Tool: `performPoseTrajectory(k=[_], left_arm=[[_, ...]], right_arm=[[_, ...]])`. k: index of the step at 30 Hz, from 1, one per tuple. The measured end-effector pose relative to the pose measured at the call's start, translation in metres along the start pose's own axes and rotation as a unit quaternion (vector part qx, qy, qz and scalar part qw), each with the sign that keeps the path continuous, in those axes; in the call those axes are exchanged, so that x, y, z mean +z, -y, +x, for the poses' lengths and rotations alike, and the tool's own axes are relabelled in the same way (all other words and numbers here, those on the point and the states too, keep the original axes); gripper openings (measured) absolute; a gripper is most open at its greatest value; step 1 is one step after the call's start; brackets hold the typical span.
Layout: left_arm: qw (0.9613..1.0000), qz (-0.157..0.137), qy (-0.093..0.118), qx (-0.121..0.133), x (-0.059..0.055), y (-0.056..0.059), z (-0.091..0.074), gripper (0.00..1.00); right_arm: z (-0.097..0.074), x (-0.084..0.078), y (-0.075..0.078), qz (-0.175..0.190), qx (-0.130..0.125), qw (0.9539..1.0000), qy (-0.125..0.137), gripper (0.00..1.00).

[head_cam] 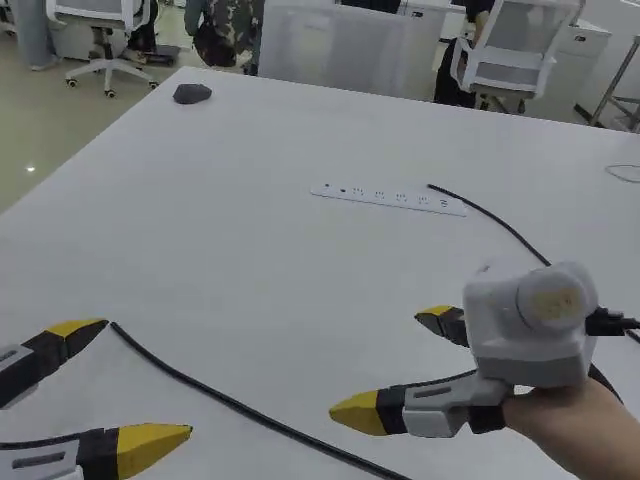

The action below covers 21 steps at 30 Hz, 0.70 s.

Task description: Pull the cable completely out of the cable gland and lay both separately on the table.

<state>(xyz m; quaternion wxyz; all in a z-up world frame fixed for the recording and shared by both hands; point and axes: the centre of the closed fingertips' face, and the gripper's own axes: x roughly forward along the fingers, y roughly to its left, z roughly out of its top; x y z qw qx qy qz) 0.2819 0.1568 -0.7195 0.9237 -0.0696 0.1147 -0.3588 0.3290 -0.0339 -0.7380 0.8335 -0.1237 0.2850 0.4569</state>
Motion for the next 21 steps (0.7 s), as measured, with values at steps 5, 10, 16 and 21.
performPoseTrajectory(k=[5,10,16,21], left_arm=[[0.9986,0.021,-0.028,-0.039,0.001,0.017,0.017,0.99],[0.9961,0.042,-0.046,-0.063,0.005,0.028,0.028,0.99],[0.9925,0.061,-0.068,-0.081,0.004,0.033,0.035,0.99],[0.9901,0.068,-0.087,-0.087,0.0,0.037,0.041,0.99]], right_arm=[[-0.04,-0.023,0.01,0.023,-0.017,0.9995,-0.013,0.99],[-0.07,-0.039,0.017,0.033,-0.034,0.9989,0.001,0.99],[-0.091,-0.061,0.025,0.044,-0.052,0.9976,-0.006,0.97],[-0.105,-0.071,0.033,0.05,-0.066,0.9965,-0.008,0.95]])
